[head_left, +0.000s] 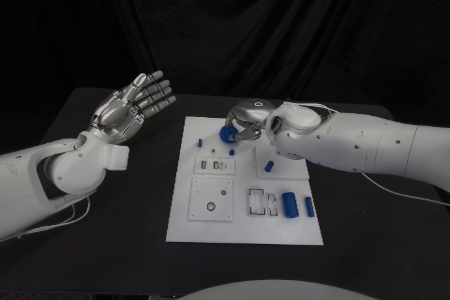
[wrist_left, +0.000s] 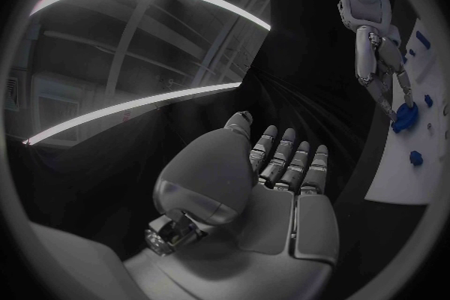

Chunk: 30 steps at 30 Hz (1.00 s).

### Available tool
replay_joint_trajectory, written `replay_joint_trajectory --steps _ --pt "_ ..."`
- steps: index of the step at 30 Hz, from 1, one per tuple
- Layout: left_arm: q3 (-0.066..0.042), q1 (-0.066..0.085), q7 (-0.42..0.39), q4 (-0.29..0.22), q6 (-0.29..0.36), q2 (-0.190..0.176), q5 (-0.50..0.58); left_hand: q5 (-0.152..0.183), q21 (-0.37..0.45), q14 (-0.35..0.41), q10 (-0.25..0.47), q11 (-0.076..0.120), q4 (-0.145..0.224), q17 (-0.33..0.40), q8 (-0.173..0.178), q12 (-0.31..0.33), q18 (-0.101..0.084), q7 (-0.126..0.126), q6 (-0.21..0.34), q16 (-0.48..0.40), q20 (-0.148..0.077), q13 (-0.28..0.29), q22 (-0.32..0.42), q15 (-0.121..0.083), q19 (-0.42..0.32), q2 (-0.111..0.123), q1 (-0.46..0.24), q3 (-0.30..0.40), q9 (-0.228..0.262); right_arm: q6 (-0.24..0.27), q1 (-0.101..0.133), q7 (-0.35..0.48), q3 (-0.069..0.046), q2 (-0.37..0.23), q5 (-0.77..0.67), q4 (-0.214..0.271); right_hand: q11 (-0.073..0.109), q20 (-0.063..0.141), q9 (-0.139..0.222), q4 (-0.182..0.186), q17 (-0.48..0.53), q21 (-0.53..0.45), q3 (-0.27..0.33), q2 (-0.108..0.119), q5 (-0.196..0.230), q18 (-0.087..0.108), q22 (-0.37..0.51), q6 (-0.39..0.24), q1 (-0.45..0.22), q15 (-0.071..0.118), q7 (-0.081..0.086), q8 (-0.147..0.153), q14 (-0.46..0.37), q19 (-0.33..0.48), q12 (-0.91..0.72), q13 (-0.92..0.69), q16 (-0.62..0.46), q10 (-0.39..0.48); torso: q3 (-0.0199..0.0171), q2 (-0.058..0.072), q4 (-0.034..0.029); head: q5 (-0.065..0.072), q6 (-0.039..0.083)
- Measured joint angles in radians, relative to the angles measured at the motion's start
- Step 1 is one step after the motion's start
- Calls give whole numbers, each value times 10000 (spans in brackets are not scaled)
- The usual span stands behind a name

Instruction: Assemble the parts on the task board

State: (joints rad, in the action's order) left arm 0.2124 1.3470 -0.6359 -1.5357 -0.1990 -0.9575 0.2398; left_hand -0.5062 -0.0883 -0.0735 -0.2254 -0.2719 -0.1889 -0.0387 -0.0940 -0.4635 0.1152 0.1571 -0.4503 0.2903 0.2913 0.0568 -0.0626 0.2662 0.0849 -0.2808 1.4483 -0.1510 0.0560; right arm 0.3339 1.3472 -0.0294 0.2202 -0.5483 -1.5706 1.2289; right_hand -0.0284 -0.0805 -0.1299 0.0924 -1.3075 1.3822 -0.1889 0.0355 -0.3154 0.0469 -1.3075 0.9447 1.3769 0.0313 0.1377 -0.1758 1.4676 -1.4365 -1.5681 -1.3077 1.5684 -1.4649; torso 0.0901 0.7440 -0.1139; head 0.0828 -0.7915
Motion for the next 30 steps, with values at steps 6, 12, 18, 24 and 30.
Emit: replay_joint_trajectory --steps 6,12,18,24,30 --pt "0 -9 27 31 -15 32 0 0 0 0 0 0 29 1 0 0 -1 0 0 0 0 0 0 0 0 0 0 29 0 -13 -5 22 2 46 22 9 -135 -68 0 4 0 -334 -4 23 34 -1 0 -221 -25 -77 -174 -241 -15 262 0 1 0 -19 -1 0 -6 35 -17" --pt "0 -38 50 43 -30 36 0 0 0 0 0 0 29 1 0 0 0 0 0 0 0 0 0 0 0 0 0 28 0 -118 -19 6 9 91 30 -34 -196 -95 -1559 63 0 -1481 -280 -95 15 247 0 -1476 25 -139 -31 719 -11 941 470 -1 -310 -14 0 -1 -9 44 -44" --pt "0 -57 73 46 -47 36 0 0 0 0 0 0 28 1 0 0 -1 0 0 0 0 0 0 0 0 0 0 28 0 -289 -19 -66 9 114 35 -132 36 -11 -996 -28 0 -1928 -447 45 15 399 1 -2494 147 -71 -154 1105 0 1098 916 -3 -527 214 4 -3 -9 45 -63" --pt "0 -66 92 49 -60 36 0 0 0 0 0 0 28 2 0 0 -163 0 0 0 0 0 -1 0 0 0 1 28 0 -374 -20 -138 8 129 38 -153 104 36 -532 -84 0 -2129 -558 66 15 398 1 -3548 125 35 -303 1170 -35 1145 996 -3 -612 360 5 -3 -9 45 -68" --pt "0 -72 103 49 -70 29 0 0 0 0 0 0 28 3 0 0 -162 0 0 0 0 0 -1 0 0 0 1 28 0 -380 -20 -163 6 85 40 -116 144 71 -425 -70 0 -2168 -572 66 16 397 1 -3731 125 72 -372 1170 2 1180 1053 -3 -621 400 4 -3 -9 44 -86"
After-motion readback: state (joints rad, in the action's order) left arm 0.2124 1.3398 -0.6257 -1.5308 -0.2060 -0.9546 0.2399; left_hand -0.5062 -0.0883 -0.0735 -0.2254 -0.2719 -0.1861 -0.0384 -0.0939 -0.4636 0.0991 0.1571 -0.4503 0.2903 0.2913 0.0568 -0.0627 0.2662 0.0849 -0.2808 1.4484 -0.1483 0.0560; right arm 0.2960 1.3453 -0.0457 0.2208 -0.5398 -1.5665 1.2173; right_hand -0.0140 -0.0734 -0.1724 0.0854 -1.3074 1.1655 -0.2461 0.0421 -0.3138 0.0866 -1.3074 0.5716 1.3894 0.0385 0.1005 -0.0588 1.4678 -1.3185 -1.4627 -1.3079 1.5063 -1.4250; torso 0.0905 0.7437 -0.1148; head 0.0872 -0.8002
